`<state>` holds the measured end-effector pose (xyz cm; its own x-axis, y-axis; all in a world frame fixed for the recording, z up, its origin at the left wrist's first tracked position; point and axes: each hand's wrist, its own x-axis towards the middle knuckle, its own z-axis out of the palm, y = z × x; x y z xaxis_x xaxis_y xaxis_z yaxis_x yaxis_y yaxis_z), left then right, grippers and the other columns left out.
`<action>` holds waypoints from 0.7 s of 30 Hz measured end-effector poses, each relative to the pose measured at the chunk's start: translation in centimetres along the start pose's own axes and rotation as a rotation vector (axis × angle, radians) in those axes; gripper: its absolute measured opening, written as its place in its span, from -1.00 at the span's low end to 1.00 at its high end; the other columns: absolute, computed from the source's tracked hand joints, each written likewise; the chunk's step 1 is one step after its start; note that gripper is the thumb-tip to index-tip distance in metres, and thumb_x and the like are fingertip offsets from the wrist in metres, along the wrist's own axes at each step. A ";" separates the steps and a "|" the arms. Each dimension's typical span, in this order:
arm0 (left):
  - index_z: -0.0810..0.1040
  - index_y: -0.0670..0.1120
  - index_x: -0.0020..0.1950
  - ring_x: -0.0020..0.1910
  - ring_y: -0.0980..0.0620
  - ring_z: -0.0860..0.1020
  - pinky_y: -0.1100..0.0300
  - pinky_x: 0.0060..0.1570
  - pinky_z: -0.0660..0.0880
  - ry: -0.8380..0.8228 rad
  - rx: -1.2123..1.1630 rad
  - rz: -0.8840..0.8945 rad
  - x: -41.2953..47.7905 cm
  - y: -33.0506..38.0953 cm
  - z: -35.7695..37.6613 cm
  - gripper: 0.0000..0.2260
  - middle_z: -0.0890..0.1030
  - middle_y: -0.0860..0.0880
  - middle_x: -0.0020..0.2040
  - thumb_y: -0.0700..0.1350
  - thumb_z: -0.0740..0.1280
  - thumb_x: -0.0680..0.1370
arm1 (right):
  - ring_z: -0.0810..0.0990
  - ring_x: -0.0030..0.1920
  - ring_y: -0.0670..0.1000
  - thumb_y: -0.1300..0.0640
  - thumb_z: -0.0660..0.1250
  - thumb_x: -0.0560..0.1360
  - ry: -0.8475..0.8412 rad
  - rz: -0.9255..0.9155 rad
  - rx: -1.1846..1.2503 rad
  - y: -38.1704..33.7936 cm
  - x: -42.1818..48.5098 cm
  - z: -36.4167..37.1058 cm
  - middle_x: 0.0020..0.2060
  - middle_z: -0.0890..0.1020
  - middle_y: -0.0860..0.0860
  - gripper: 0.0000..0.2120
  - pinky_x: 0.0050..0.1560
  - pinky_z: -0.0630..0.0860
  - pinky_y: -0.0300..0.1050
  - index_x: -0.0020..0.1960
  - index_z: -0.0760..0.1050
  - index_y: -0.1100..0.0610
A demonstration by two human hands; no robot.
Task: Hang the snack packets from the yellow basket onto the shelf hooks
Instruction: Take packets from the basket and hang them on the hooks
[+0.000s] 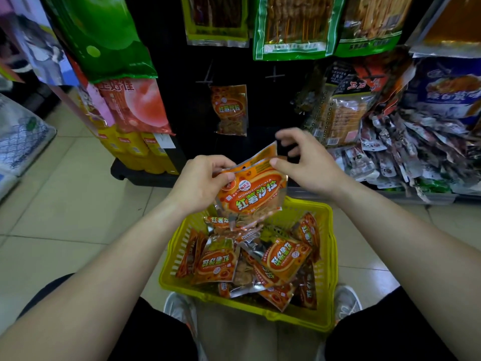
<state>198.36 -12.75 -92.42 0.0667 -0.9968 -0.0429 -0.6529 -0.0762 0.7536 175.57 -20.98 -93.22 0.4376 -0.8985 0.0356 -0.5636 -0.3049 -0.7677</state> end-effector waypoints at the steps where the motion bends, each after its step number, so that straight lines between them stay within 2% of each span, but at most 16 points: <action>1: 0.61 0.10 -0.01 -0.03 0.20 0.65 0.21 -0.11 0.61 -0.018 0.013 0.010 0.0 0.0 0.1 -0.91 0.67 0.15 -0.09 -0.11 0.38 0.59 | 0.48 0.17 0.00 -0.04 0.45 0.51 -0.013 -0.055 -0.037 -0.2 0.0 -0.2 0.25 0.45 -0.03 -0.52 0.13 0.45 -0.04 0.39 0.40 -0.10; 2: 0.60 0.12 -0.01 -0.04 0.22 0.64 0.25 -0.12 0.60 -0.032 0.026 0.019 0.0 0.0 0.2 -0.90 0.66 0.18 -0.11 -0.11 0.38 0.60 | 0.43 0.25 0.02 -0.05 0.46 0.49 -0.024 -0.115 -0.099 -0.5 0.0 -0.3 0.29 0.43 -0.05 -0.48 0.20 0.41 -0.03 0.41 0.40 -0.14; 4: 0.59 0.14 -0.01 -0.08 0.28 0.63 0.34 -0.15 0.56 -0.059 0.046 0.032 0.0 0.1 0.3 -0.87 0.64 0.24 -0.14 -0.12 0.36 0.61 | 0.39 0.28 0.04 -0.10 0.46 0.46 -0.055 -0.220 -0.246 -1.3 -0.1 -0.2 0.27 0.47 -0.09 -0.56 0.28 0.36 0.02 0.32 0.50 -0.17; 7: 0.61 0.15 0.01 -0.10 0.32 0.62 0.41 -0.18 0.52 -0.091 0.072 0.042 0.0 0.2 0.5 -0.85 0.65 0.24 -0.14 -0.11 0.33 0.62 | 0.43 0.18 0.03 -0.17 0.45 0.44 -0.084 -0.289 -0.439 -2.0 -0.2 0.6 0.14 0.57 -0.15 -0.61 0.18 0.37 0.06 0.25 0.55 -0.18; 10: 0.63 0.12 0.06 -0.05 0.25 0.62 0.31 -0.10 0.56 -0.114 0.095 0.063 -0.2 0.2 0.8 -0.85 0.66 0.19 -0.08 -0.10 0.29 0.64 | 0.43 0.14 0.02 -0.16 0.42 0.48 -0.040 -0.328 -0.537 -2.3 -0.4 1.1 0.02 0.58 -0.17 -0.75 0.09 0.26 -0.02 0.14 0.58 -0.16; 14: 0.63 0.07 0.15 0.01 0.18 0.62 0.16 -0.02 0.60 -0.121 0.158 0.080 -0.3 0.2 1.3 -0.83 0.67 0.11 0.00 -0.07 0.26 0.66 | 0.40 0.21 0.03 -0.15 0.39 0.51 -0.064 -0.328 -0.577 -2.3 -0.2 1.1 0.07 0.59 -0.18 -0.86 0.18 0.26 0.01 -0.03 0.61 -0.11; 16: 0.63 0.08 0.13 0.01 0.15 0.62 0.12 -0.02 0.62 -0.082 0.190 0.087 -0.4 0.1 1.3 -0.85 0.67 0.11 0.00 -0.06 0.28 0.65 | 0.48 0.16 0.00 -0.14 0.34 0.54 -0.113 -0.316 -0.587 -2.2 -0.1 1.3 -0.03 0.62 -0.17 -0.87 0.18 0.26 0.01 -0.04 0.58 -0.12; 18: 0.62 0.10 0.07 -0.01 0.16 0.62 0.11 -0.04 0.63 -0.018 0.192 0.090 -0.4 0.1 1.3 -0.90 0.67 0.13 -0.03 -0.05 0.32 0.63 | 0.59 0.03 0.00 -0.14 0.29 0.58 -0.168 -0.257 -0.550 -2.2 -0.1 1.5 -0.14 0.64 -0.14 -0.87 0.04 0.35 -0.05 -0.02 0.53 -0.12; 21: 0.62 0.12 0.02 -0.05 0.19 0.63 0.13 -0.06 0.63 0.033 0.190 0.092 -0.4 0.3 1.1 -0.90 0.66 0.16 -0.08 -0.07 0.34 0.61 | 0.55 -0.02 -0.01 -0.14 0.27 0.59 -0.207 -0.199 -0.473 -2.0 -0.1 1.5 -0.06 0.67 -0.13 -0.88 -0.11 0.43 -0.08 0.05 0.52 -0.14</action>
<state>197.32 -12.40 -92.90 0.0228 -0.9988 0.0438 -0.7879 0.0090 0.6158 177.73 -19.84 -92.70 0.6699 -0.7424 -0.0128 -0.6882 -0.6143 -0.3860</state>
